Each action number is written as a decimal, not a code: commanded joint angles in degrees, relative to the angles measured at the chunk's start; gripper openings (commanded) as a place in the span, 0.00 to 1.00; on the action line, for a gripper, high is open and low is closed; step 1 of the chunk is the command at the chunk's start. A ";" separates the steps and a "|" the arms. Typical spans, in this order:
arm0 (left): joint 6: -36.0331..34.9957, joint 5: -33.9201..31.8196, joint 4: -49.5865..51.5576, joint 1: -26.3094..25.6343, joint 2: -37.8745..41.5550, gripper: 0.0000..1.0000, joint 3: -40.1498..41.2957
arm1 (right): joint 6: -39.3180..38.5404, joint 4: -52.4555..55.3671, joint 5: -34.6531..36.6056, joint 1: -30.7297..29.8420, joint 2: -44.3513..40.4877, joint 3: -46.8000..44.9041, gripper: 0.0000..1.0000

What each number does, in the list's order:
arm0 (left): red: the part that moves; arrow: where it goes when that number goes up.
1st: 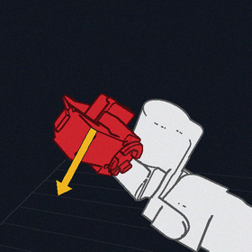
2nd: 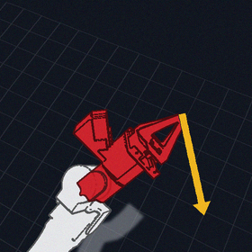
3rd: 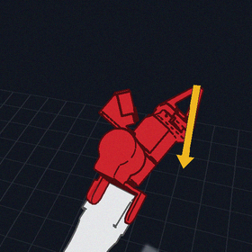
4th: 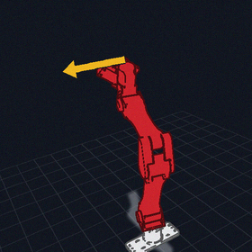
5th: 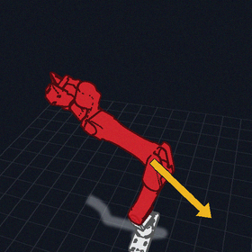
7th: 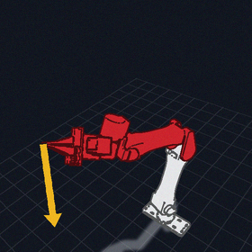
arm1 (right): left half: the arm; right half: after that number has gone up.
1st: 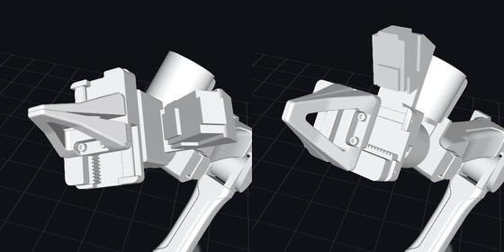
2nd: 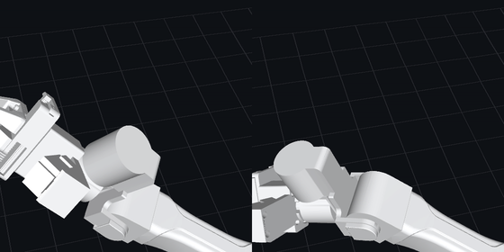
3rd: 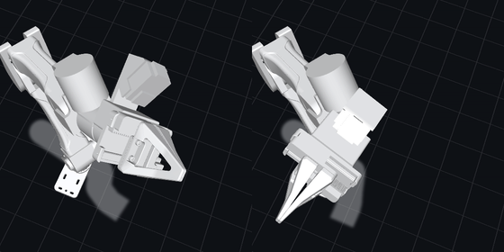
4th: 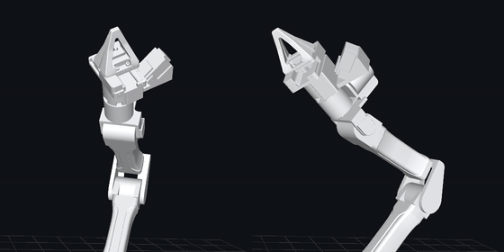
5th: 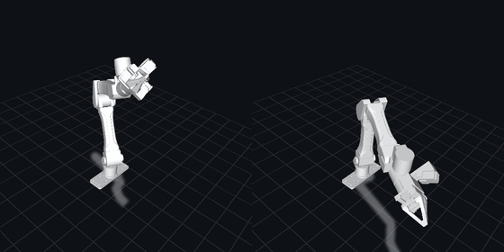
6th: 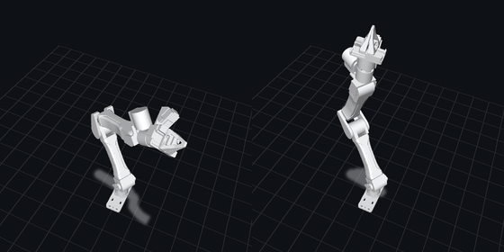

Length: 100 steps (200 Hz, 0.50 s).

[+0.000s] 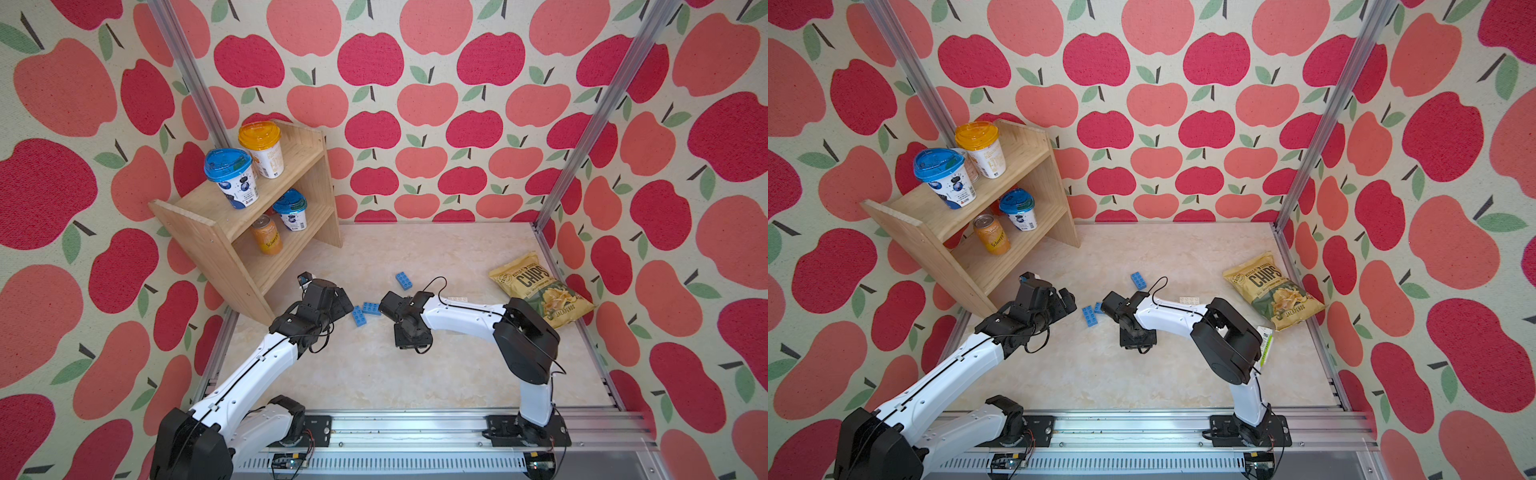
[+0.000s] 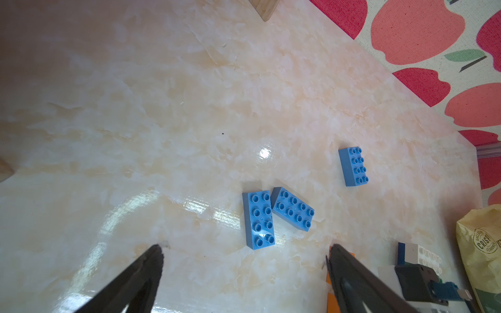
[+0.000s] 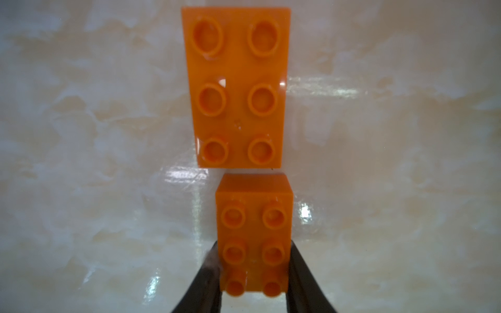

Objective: Assemble a rectangle with lego
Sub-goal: Place the lego brick at the center of the board.

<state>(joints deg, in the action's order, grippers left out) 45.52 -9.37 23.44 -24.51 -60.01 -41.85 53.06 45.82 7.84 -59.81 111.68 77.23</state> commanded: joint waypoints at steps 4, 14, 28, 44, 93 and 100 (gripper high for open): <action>-0.43 -0.13 -0.90 0.16 -0.02 0.97 -0.96 | 1.34 0.14 -1.12 0.51 2.60 0.76 0.18; -0.35 -0.04 -0.94 0.17 -0.07 0.97 -0.96 | 1.41 0.27 -1.33 0.56 3.29 1.22 0.21; -0.43 -0.13 -0.97 0.22 0.01 0.97 -0.96 | 1.70 0.41 -1.58 0.62 4.21 1.68 0.24; -0.43 -0.26 -0.94 0.17 0.06 0.97 -0.96 | 1.97 0.34 -1.85 0.79 5.06 2.01 0.25; -0.69 -0.30 -1.13 0.17 0.33 0.97 -0.87 | 3.89 0.66 -1.53 1.62 5.83 1.59 0.31; -0.78 -0.30 -1.13 0.17 0.32 0.97 -0.87 | 3.90 0.50 -1.49 1.78 5.91 1.39 0.31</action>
<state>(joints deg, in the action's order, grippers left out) 45.52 -9.37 23.31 -24.51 -60.01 -41.85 54.87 45.82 6.70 -59.05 114.26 79.83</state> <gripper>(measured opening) 0.975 0.356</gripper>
